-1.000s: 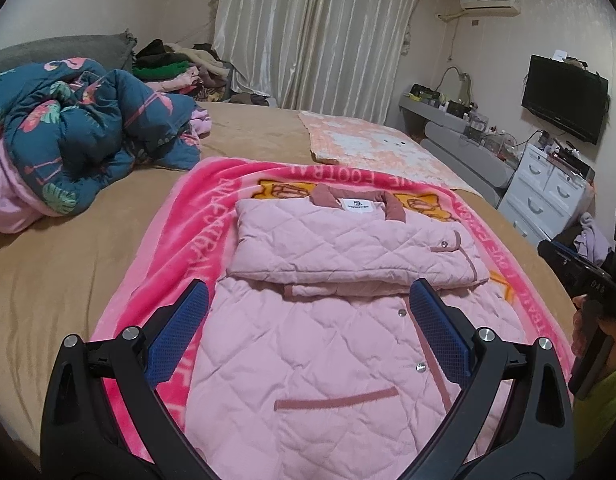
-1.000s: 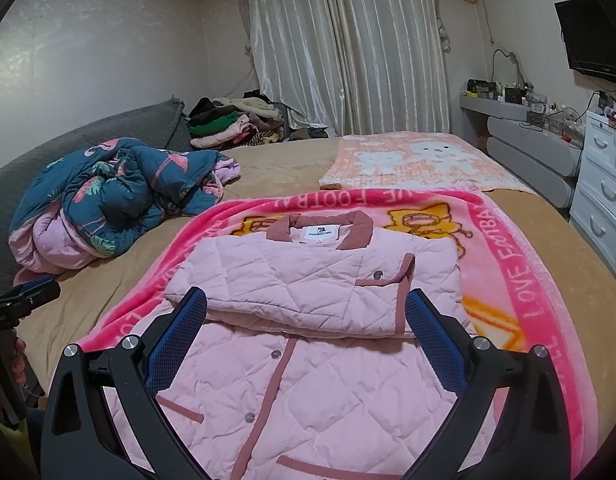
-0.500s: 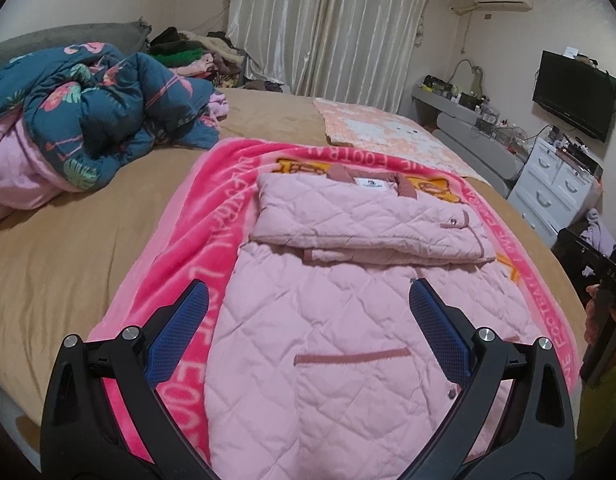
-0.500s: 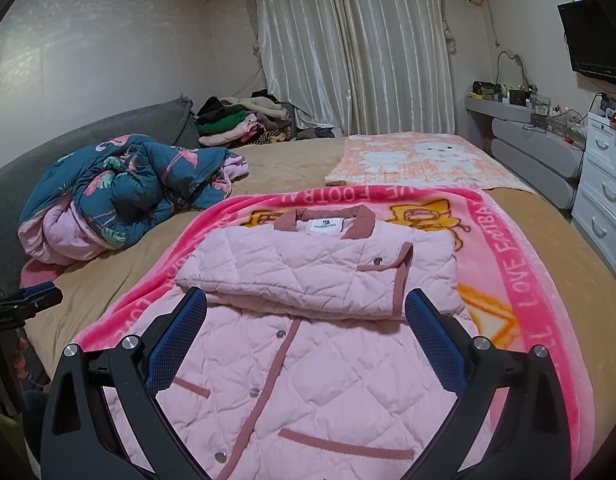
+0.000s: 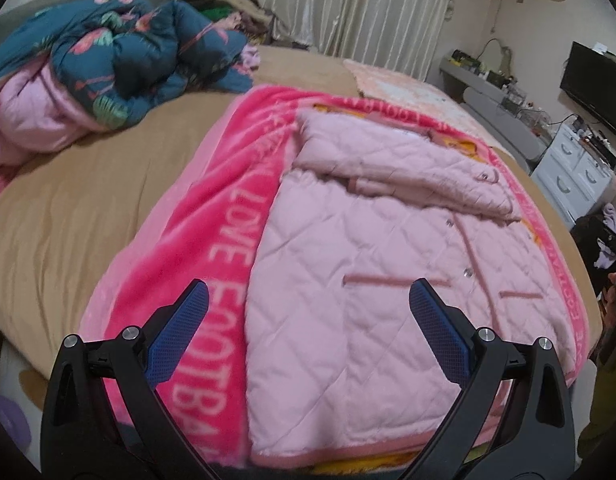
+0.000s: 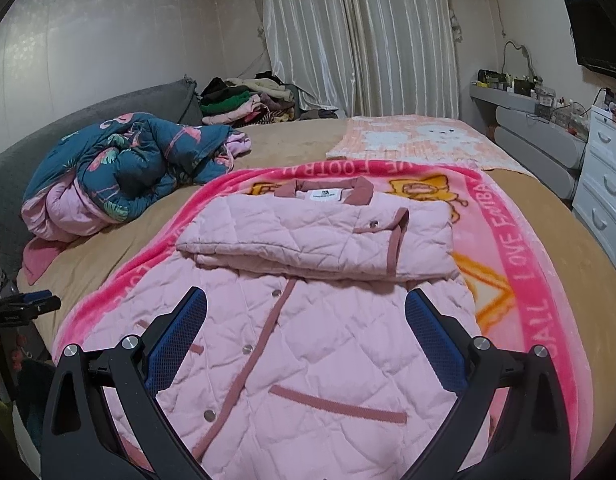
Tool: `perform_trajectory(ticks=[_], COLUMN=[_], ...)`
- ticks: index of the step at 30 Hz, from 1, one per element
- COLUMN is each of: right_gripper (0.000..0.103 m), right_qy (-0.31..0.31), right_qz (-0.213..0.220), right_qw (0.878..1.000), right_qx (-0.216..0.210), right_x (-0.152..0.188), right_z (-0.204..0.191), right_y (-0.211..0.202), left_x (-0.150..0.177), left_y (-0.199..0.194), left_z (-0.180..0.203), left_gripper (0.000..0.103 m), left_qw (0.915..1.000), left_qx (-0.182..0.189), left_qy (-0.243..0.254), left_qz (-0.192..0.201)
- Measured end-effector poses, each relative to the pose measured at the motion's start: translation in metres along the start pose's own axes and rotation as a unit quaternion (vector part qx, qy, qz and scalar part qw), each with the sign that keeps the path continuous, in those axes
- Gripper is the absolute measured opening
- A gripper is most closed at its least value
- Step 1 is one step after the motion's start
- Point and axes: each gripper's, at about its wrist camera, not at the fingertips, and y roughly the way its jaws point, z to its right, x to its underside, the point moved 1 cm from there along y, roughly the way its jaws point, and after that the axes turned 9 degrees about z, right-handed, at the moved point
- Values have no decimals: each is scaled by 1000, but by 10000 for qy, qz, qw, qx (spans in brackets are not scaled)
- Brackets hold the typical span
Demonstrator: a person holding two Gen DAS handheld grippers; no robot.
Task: Fold large clothes
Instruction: 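Move both tools over the jacket toward its hem, then grasp the ribbed hem band of the quilted pink jacket with both tools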
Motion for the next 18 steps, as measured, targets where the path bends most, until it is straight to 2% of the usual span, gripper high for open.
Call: perform_trajectory(ticks=[10, 18], right_gripper=[99, 99], right_qy=[31, 7], right_qz=[-37, -251], right_qw=[10000, 9994], right_qx=[72, 237], right_x=[11, 29], right_z=[13, 33], right_y=[-13, -24], left_x=[39, 61], left_y=[24, 49], left_z=[-11, -14], left_gripper=[94, 94], left_qw=[9964, 9865], left_qx=[48, 219], left_qy=[-209, -618], left_qz=[-816, -1499])
